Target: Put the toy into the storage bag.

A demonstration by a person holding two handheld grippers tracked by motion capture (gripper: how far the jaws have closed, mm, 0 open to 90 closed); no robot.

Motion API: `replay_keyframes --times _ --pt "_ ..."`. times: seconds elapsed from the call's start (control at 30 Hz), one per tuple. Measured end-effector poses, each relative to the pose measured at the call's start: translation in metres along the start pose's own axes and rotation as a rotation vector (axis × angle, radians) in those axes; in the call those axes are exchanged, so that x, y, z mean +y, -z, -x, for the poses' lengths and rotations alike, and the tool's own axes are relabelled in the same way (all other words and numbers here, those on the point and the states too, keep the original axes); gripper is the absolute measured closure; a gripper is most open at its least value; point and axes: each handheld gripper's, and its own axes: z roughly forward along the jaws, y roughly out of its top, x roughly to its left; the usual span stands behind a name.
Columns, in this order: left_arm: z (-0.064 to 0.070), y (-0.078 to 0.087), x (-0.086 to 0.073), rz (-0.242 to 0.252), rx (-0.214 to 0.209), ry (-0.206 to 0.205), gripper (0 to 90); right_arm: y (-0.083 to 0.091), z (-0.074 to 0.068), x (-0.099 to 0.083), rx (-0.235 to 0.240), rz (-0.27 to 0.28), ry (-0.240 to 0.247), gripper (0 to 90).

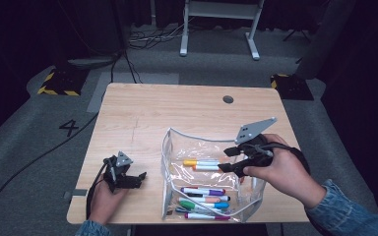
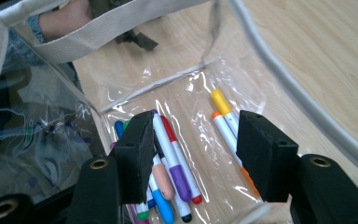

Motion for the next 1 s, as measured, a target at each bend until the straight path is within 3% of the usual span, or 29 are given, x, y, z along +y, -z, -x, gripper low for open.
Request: replay_keyframes --times 0.33,0.57,0.73,1.0 --pt "0.0 0.0 0.0 0.003 0.001 0.002 11.9 0.046 0.036 -0.038 -0.086 0.101 -0.143 47.0" --pt "0.0 0.001 -0.001 0.003 0.005 -0.001 12.1 0.062 0.06 -0.064 -0.143 0.133 -0.233 47.0" --pt "0.0 0.001 -0.001 0.005 0.006 -0.001 12.0 0.061 0.076 -0.083 -0.191 0.124 -0.284 46.9" --pt "0.0 0.001 -0.001 0.005 0.006 -0.001 12.1 0.038 0.092 -0.118 -0.202 0.102 -0.382 44.2"
